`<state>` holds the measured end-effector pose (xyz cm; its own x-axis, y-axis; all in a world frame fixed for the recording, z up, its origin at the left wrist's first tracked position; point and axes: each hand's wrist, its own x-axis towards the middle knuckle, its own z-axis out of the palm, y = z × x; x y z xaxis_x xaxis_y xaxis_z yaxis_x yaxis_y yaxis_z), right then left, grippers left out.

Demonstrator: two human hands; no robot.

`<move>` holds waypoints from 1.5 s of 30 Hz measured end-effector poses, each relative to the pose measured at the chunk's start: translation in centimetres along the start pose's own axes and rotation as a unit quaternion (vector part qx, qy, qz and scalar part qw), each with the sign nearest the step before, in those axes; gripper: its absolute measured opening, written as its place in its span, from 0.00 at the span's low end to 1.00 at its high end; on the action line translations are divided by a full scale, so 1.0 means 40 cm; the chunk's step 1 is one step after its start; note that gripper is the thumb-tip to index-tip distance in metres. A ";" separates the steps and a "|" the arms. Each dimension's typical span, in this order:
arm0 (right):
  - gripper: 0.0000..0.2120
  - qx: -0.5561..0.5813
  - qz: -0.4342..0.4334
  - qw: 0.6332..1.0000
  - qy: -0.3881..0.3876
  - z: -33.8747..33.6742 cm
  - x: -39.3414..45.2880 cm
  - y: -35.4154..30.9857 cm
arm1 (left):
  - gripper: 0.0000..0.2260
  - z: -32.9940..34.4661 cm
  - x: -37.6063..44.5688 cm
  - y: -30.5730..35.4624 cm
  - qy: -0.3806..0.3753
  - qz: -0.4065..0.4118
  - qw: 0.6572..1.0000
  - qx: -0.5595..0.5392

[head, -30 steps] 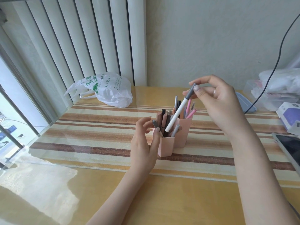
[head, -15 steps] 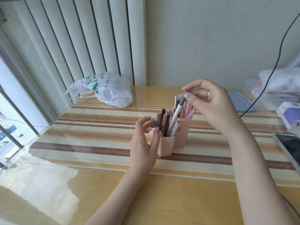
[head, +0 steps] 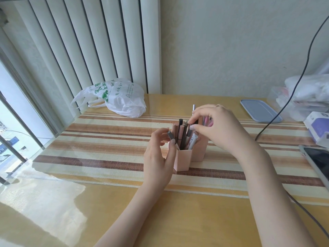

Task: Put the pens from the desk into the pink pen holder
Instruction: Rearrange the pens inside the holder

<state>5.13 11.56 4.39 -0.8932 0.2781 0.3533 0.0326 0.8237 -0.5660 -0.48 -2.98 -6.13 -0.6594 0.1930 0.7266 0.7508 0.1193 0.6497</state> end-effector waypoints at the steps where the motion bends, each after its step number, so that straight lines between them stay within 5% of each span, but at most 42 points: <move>1: 0.04 0.002 0.001 1.000 0.000 -0.001 0.000 0.000 | 0.11 0.000 0.001 0.001 0.000 0.001 1.000 0.001; 20: 0.13 0.020 0.015 0.999 -0.039 -0.062 -0.015 0.005 | 0.11 -0.002 -0.001 0.002 -0.017 -0.037 0.999 -0.024; 31: 0.12 -0.062 -0.009 0.981 -0.185 -0.057 -0.024 0.003 | 0.13 -0.001 -0.004 0.008 -0.020 -0.039 0.999 -0.021; 35: 0.05 -0.033 -0.045 0.991 -0.124 -0.029 -0.009 0.010 | 0.12 0.000 -0.005 0.006 -0.025 -0.044 0.998 -0.025; 39: 0.09 0.137 -0.040 0.990 0.012 -0.041 0.003 0.022 | 0.12 0.000 -0.006 0.006 -0.025 -0.050 0.998 -0.027; 45: 0.08 0.195 -0.036 0.980 0.012 -0.049 0.003 0.044 | 0.14 -0.002 -0.004 0.008 -0.027 -0.052 0.998 -0.026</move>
<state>5.97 14.00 4.88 -0.8756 0.2412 0.4185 -0.2089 0.5920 -0.7784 -0.14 -3.07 -6.03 -0.7300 0.2348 0.6418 0.6739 0.0908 0.7332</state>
